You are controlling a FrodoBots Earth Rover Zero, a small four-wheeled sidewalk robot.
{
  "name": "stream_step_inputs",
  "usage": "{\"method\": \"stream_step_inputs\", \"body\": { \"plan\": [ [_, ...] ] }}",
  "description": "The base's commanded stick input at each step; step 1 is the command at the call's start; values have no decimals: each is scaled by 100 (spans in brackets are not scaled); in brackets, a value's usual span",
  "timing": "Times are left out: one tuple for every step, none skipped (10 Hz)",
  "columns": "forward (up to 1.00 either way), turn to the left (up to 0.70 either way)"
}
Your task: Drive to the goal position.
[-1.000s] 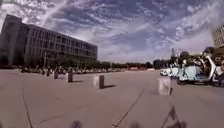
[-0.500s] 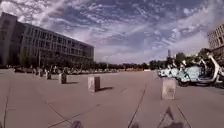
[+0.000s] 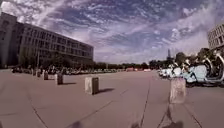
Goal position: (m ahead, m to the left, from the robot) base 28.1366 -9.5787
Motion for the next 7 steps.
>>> {"method": "stream_step_inputs", "body": {
  "plan": [
    [70, 0],
    [70, 0],
    [70, 0],
    [70, 0],
    [70, 0],
    [70, 0],
    [70, 0]
  ]
}}
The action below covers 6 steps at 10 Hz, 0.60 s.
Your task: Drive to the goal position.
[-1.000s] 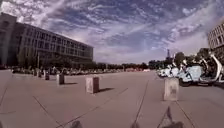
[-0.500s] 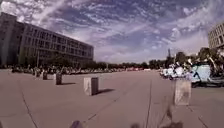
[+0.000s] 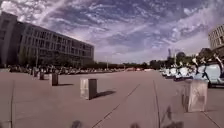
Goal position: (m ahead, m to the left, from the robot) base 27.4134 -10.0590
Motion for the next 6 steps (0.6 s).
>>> {"method": "stream_step_inputs", "body": {
  "plan": [
    [70, 0],
    [70, 0],
    [70, 0],
    [70, 0],
    [70, 0],
    [70, 0]
  ]
}}
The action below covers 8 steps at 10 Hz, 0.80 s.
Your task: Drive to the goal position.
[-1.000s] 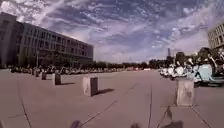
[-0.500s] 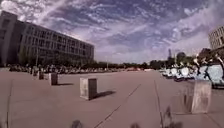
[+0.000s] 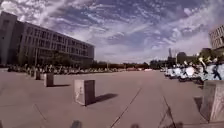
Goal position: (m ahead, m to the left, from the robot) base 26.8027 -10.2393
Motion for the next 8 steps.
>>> {"method": "stream_step_inputs", "body": {
  "plan": [
    [70, 0],
    [70, 0],
    [70, 0],
    [70, 0],
    [70, 0],
    [70, 0],
    [70, 0],
    [70, 0]
  ]
}}
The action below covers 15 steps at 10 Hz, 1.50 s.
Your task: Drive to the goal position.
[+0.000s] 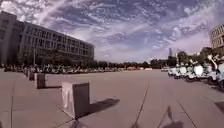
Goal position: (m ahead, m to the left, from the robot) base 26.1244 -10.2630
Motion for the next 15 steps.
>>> {"method": "stream_step_inputs", "body": {
  "plan": [
    [70, 0],
    [70, 0],
    [70, 0],
    [70, 0],
    [70, 0],
    [70, 0],
    [70, -4],
    [70, -12],
    [70, -22],
    [70, -24],
    [70, -24],
    [70, -24],
    [70, -24],
    [70, -24],
    [70, -24]
  ]
}}
